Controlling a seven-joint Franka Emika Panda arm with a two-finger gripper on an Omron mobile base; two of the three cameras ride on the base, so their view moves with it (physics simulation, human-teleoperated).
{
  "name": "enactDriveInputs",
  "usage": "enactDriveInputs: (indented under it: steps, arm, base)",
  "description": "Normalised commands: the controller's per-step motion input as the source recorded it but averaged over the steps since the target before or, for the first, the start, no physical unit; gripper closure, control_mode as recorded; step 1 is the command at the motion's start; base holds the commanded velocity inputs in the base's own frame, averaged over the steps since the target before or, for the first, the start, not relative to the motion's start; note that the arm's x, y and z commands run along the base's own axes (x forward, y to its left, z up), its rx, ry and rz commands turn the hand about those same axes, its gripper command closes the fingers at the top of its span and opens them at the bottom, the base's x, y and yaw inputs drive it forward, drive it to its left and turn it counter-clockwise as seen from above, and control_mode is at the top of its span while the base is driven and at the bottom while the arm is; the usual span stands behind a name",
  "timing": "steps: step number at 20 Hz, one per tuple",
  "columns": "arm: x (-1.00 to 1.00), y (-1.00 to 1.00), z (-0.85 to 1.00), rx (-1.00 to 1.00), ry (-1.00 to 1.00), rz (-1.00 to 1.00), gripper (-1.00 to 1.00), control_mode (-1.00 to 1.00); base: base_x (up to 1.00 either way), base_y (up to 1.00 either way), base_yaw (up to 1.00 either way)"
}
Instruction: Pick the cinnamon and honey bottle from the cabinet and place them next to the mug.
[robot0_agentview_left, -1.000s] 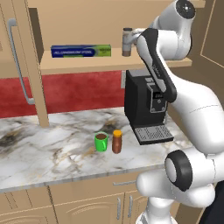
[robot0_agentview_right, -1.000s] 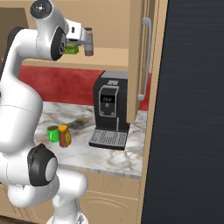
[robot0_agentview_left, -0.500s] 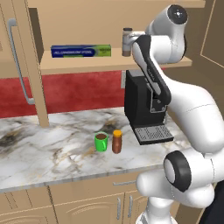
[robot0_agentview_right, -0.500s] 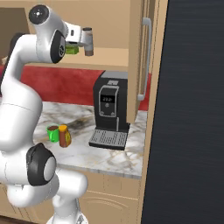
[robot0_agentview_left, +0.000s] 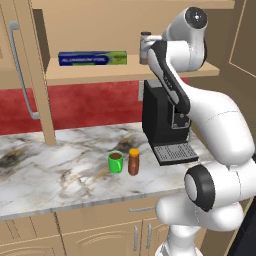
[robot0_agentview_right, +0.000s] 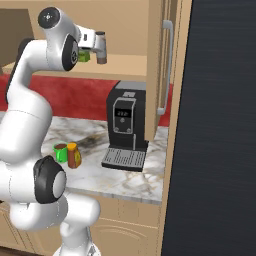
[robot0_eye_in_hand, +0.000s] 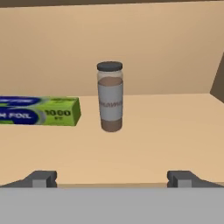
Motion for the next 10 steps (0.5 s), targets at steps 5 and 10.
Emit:
enactDriveInputs:
  steps: [5,10]
  arm:
    - [0.22,0.0,-0.05,0.0,0.0,0.0,-1.0,-1.0]
    - [0.21,0.0,-0.05,0.0,0.0,0.0,-1.0,-1.0]
  base:
    - [0.0,0.0,0.0]
    - [0.0,0.0,0.0]
